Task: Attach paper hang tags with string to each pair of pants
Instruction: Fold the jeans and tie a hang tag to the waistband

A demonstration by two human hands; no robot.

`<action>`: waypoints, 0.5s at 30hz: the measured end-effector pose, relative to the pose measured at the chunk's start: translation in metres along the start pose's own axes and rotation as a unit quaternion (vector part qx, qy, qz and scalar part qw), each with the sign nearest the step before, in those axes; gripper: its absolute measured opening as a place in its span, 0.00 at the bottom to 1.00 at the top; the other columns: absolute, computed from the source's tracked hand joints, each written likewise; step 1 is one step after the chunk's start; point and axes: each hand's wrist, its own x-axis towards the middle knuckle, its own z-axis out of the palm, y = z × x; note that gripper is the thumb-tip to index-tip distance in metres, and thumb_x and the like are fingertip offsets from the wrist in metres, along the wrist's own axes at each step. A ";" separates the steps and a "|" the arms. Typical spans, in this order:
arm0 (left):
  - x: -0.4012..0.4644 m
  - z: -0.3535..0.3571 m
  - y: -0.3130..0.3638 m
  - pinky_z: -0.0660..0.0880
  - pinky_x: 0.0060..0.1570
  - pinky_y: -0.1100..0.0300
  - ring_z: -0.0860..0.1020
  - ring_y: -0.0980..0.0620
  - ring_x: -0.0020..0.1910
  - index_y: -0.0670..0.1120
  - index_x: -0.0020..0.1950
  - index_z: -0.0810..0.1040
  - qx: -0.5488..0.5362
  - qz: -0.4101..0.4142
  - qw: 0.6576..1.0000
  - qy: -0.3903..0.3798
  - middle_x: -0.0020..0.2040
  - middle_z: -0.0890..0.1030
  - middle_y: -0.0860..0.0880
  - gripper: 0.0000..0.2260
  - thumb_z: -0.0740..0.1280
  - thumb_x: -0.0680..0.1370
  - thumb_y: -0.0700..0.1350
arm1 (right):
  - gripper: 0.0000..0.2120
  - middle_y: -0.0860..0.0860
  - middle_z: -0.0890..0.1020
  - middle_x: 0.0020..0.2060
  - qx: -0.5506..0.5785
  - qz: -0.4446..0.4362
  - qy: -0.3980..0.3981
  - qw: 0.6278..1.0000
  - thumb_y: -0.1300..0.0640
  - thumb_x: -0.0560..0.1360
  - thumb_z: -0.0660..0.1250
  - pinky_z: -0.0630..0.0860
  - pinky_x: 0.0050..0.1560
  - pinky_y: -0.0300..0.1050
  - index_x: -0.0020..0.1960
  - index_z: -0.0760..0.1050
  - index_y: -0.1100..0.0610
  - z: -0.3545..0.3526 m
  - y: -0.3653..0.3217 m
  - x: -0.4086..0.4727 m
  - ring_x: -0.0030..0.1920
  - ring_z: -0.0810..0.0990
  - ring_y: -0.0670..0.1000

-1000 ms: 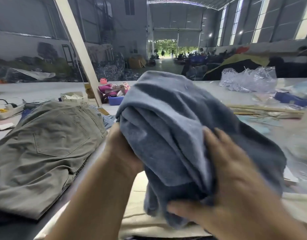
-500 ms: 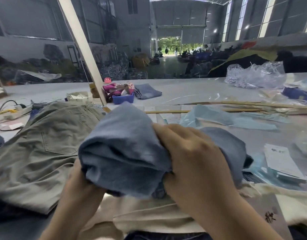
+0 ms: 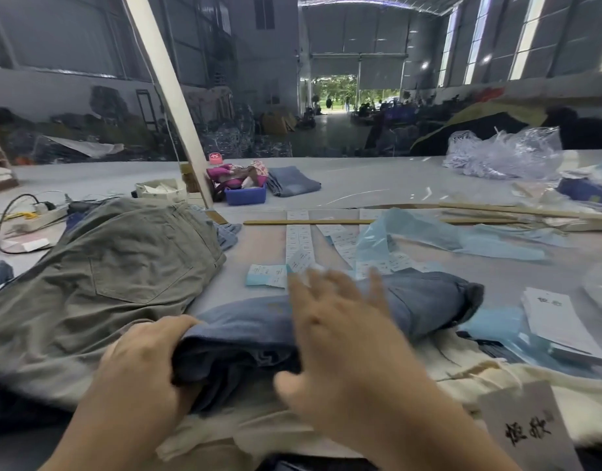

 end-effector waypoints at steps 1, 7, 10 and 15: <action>0.005 -0.001 0.000 0.75 0.52 0.45 0.80 0.42 0.52 0.56 0.47 0.79 -0.006 -0.012 0.999 -0.051 0.44 0.80 0.54 0.19 0.63 0.59 0.60 | 0.48 0.52 0.53 0.77 -0.018 0.059 -0.026 0.998 0.42 0.67 0.65 0.38 0.73 0.67 0.78 0.43 0.53 -0.001 0.015 -0.005 0.76 0.50 0.57; -0.002 0.002 0.056 0.56 0.70 0.36 0.62 0.56 0.73 0.63 0.72 0.62 0.067 0.138 0.988 0.017 0.71 0.66 0.61 0.40 0.61 0.59 0.65 | 0.11 0.47 0.73 0.45 0.076 0.146 0.104 0.981 0.61 0.68 0.63 0.64 0.38 0.42 0.47 0.66 0.51 0.011 0.042 -0.026 0.49 0.74 0.52; 0.016 0.018 0.085 0.66 0.67 0.41 0.73 0.49 0.67 0.55 0.72 0.68 0.128 0.205 0.970 0.024 0.68 0.73 0.57 0.36 0.67 0.63 0.55 | 0.16 0.52 0.81 0.38 0.121 0.090 0.190 0.970 0.70 0.58 0.65 0.72 0.35 0.42 0.44 0.78 0.58 0.000 0.043 -0.021 0.41 0.78 0.55; 0.029 0.018 0.071 0.76 0.35 0.51 0.78 0.43 0.38 0.49 0.46 0.75 -0.042 0.172 0.972 0.154 0.40 0.79 0.50 0.14 0.66 0.61 0.43 | 0.16 0.51 0.81 0.38 0.114 -0.119 0.286 0.944 0.64 0.61 0.59 0.75 0.44 0.50 0.45 0.81 0.59 -0.027 0.015 -0.013 0.42 0.75 0.56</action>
